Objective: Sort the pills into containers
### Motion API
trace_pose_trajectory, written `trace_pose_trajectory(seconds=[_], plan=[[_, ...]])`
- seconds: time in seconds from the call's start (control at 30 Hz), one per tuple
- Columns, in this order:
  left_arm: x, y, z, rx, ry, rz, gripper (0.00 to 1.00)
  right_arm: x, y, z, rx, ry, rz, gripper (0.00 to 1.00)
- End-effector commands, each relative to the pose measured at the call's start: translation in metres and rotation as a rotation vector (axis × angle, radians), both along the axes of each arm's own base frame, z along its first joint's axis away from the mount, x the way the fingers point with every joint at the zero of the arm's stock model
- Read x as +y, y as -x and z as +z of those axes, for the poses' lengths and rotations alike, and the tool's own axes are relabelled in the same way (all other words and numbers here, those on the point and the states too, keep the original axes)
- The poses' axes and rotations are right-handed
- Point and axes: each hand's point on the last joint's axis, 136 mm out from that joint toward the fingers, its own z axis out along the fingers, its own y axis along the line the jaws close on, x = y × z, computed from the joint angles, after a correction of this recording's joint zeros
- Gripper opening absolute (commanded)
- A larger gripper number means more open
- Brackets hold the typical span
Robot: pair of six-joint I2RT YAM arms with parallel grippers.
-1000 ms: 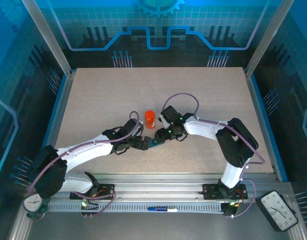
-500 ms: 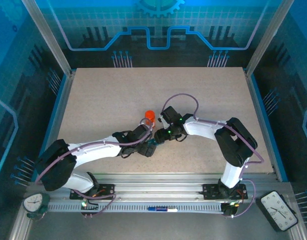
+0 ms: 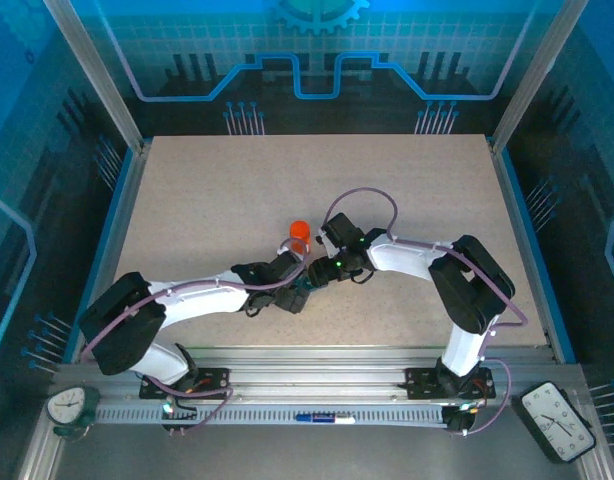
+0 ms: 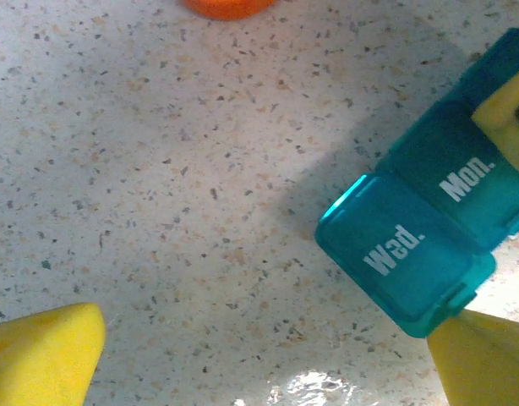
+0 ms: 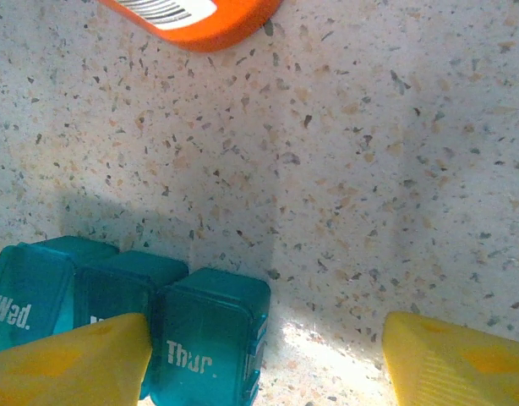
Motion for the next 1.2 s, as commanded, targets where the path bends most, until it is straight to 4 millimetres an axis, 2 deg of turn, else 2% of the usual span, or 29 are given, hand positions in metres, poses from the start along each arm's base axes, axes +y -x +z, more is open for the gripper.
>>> trace_pose_trajectory(seconds=[0.0, 0.23, 0.53, 0.87, 1.17], plan=[[0.003, -0.017, 0.014, -0.043, 0.011, 0.056, 0.99, -0.007, 0.014, -0.020, 0.057, 0.040, 0.001, 0.73], [0.009, -0.035, 0.026, -0.061, 0.070, 0.106, 0.99, -0.008, 0.016, -0.023, 0.063, 0.041, -0.001, 0.73], [0.018, -0.050, 0.016, -0.023, 0.170, 0.194, 0.99, -0.009, 0.019, -0.028, 0.073, 0.041, -0.004, 0.73], [0.014, -0.053, 0.006, 0.010, 0.215, 0.204, 0.99, -0.009, 0.022, -0.030, 0.078, 0.029, -0.010, 0.73], [0.021, -0.050, -0.006, 0.037, 0.206, 0.225, 0.99, -0.010, 0.023, -0.030, 0.081, 0.028, -0.014, 0.73]])
